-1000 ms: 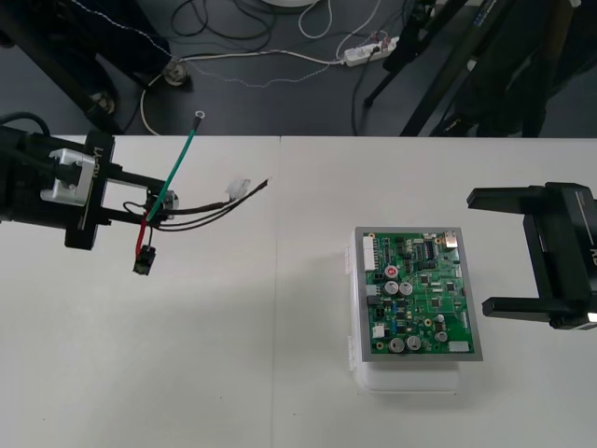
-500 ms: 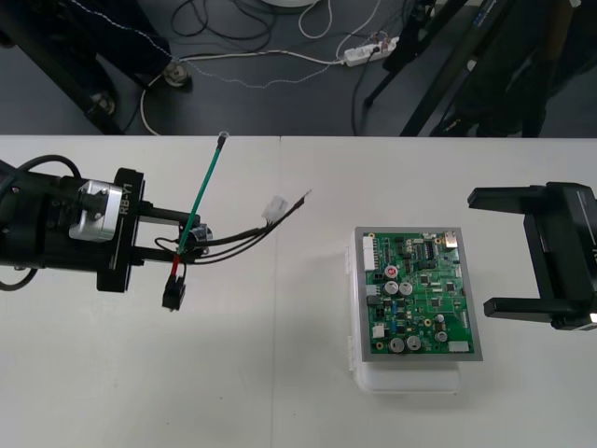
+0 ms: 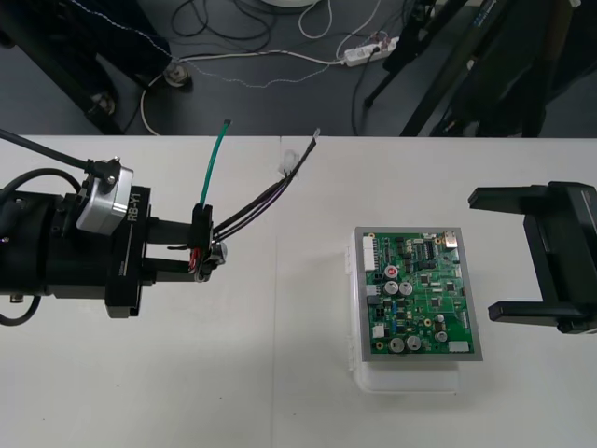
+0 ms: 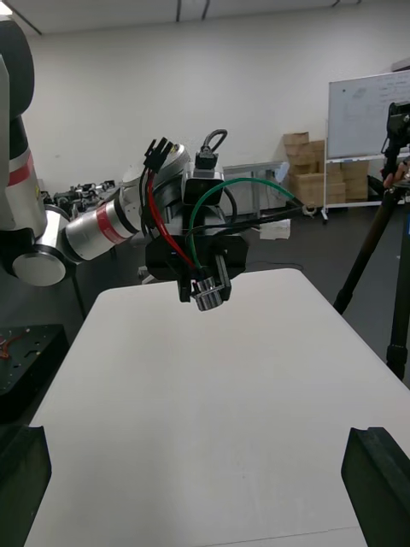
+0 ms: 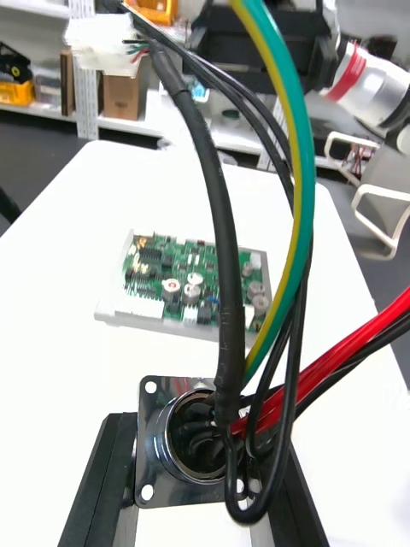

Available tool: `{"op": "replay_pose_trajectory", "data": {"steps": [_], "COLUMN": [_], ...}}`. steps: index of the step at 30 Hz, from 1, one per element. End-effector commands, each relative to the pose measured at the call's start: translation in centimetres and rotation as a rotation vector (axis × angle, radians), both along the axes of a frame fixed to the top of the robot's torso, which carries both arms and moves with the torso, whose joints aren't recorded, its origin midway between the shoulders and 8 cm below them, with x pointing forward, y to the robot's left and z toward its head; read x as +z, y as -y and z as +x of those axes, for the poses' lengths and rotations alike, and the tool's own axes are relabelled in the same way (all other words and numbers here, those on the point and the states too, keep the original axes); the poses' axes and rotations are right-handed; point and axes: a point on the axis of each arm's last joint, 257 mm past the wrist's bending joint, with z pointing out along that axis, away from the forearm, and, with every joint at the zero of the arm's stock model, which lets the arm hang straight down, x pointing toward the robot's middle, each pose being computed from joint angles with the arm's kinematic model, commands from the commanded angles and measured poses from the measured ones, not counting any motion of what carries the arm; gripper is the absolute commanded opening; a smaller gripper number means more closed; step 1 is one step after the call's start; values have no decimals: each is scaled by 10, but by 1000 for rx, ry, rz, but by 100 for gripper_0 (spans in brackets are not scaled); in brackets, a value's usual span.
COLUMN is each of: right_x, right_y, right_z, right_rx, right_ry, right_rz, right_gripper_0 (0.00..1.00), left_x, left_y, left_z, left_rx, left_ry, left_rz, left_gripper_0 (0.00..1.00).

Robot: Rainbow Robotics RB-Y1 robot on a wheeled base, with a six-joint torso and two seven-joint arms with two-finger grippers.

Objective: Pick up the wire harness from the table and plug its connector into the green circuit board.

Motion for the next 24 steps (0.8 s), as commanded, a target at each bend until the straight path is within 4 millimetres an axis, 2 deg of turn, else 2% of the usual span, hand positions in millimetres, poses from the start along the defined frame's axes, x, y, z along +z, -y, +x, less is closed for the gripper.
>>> {"op": "replay_pose_trajectory", "data": {"steps": [1,11,16,22,24], "right_x": [0,1,1,11,11], "right_y": [0,-6,-10,-6,-5], "right_z": [-9,-11,-12,-4,-4], "right_rx": [31,64,86,94,95], "right_ry": [-6,6,15,-2,-3], "right_rz": [-22,-43,-57,-11,-9], "right_gripper_0": [100,100,100,100,100], "left_x": [8,7,-2,-32,-35], "left_y": [10,17,21,38,39], "left_z": [-21,-36,-55,-110,-114], "left_rx": [2,34,38,-16,-20], "left_ry": [-201,-446,-565,-774,-796], "left_rz": [-69,-123,-114,-36,-25], "left_gripper_0": [0,0,0,0,0]}}
